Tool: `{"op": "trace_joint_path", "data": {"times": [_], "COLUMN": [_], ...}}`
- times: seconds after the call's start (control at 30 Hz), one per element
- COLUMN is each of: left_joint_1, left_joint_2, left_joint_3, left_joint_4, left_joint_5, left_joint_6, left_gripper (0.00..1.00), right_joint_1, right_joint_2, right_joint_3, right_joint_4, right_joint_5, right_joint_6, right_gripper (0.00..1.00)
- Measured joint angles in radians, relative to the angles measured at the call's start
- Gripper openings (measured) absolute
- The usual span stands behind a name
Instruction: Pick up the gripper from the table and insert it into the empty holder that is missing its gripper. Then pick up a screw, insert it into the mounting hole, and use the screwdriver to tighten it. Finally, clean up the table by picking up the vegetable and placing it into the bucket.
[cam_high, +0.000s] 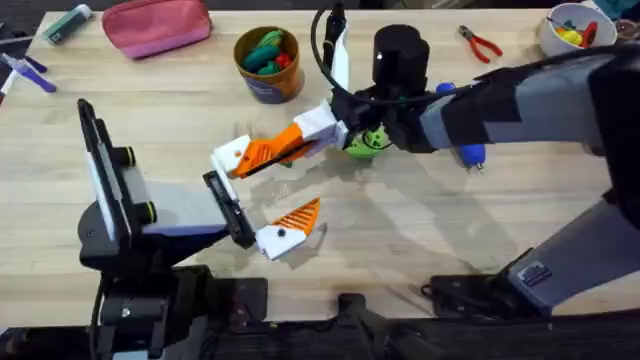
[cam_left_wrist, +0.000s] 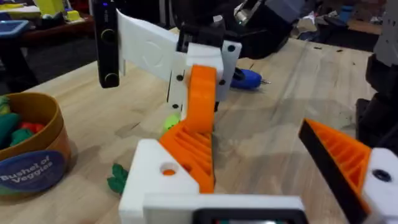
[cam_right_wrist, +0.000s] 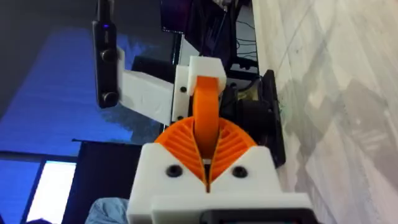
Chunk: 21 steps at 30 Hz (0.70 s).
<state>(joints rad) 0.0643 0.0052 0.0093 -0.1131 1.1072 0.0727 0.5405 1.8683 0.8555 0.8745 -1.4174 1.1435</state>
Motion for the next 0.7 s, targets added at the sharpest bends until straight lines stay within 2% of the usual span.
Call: {"op": "trace_joint_path", "data": {"times": [0.7], "left_joint_1": [0.000], "left_joint_2": [0.000], "left_joint_3": [0.000], "left_joint_4": [0.000], "left_joint_5": [-0.001], "left_joint_6": [0.003], "left_gripper": [0.986], "right_joint_1": [0.009], "right_joint_2": [0.000], "right_joint_3": [0.032], "right_joint_4": [-0.049], "right_joint_5": [0.038], "right_joint_6": [0.000], "right_gripper": [0.012]}}
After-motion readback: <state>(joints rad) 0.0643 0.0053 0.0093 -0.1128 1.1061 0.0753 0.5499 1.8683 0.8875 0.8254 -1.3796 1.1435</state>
